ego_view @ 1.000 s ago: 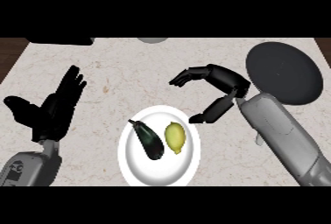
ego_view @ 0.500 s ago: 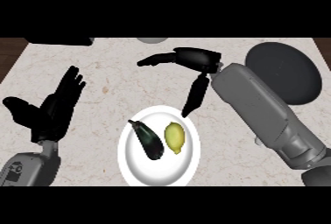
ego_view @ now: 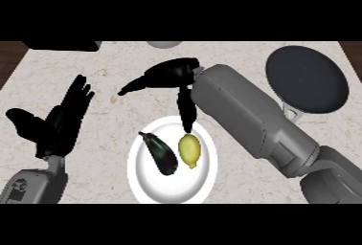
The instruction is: Pick the eggplant from the plate and place it in the pan
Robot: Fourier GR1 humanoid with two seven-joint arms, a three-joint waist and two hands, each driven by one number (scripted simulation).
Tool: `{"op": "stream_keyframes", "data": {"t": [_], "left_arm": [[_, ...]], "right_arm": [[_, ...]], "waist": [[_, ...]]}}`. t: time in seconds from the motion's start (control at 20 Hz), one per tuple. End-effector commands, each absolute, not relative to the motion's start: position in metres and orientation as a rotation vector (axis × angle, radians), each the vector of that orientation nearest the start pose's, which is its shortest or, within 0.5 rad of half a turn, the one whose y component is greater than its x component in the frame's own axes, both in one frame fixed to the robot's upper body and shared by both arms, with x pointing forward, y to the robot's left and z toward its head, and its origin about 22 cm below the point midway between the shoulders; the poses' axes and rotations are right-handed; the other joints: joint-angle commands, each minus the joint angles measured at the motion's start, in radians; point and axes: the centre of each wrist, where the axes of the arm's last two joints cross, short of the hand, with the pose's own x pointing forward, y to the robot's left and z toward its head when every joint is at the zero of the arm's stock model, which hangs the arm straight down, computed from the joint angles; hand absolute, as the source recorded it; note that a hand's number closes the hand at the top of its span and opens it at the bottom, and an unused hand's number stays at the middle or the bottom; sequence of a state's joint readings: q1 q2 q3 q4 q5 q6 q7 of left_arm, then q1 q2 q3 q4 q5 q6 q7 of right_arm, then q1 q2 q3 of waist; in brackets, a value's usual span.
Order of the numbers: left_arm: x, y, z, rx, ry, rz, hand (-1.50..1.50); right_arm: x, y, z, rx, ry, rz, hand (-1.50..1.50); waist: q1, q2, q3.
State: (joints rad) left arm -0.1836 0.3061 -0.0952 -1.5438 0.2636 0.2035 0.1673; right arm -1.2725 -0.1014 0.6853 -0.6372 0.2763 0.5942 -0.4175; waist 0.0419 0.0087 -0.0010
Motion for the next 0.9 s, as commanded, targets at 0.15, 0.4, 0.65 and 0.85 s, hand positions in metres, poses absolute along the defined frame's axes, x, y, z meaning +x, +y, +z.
{"op": "stream_keyframes", "data": {"t": [0.15, 0.4, 0.65, 0.85], "left_arm": [[0.285, 0.272, 0.068, 0.071, -1.53, 0.017, 0.0], [0.273, 0.278, 0.067, 0.093, -1.532, 0.021, 0.0], [0.282, 0.274, 0.056, 0.103, -1.525, 0.045, 0.0], [0.28, 0.277, 0.068, 0.104, -1.52, 0.049, 0.0]], "right_arm": [[0.411, -0.006, 0.145, 0.3, -1.137, 2.264, -1.5], [0.397, 0.003, 0.127, 0.275, -1.158, 2.361, -1.5], [0.384, 0.009, 0.154, 0.108, -1.234, 2.473, -1.5], [0.363, 0.029, 0.138, 0.072, -1.271, 2.446, -1.5]], "waist": [[-0.015, -0.003, 0.0], [-0.021, -0.006, 0.001], [-0.042, -0.011, 0.001], [-0.041, -0.011, 0.001]]}}
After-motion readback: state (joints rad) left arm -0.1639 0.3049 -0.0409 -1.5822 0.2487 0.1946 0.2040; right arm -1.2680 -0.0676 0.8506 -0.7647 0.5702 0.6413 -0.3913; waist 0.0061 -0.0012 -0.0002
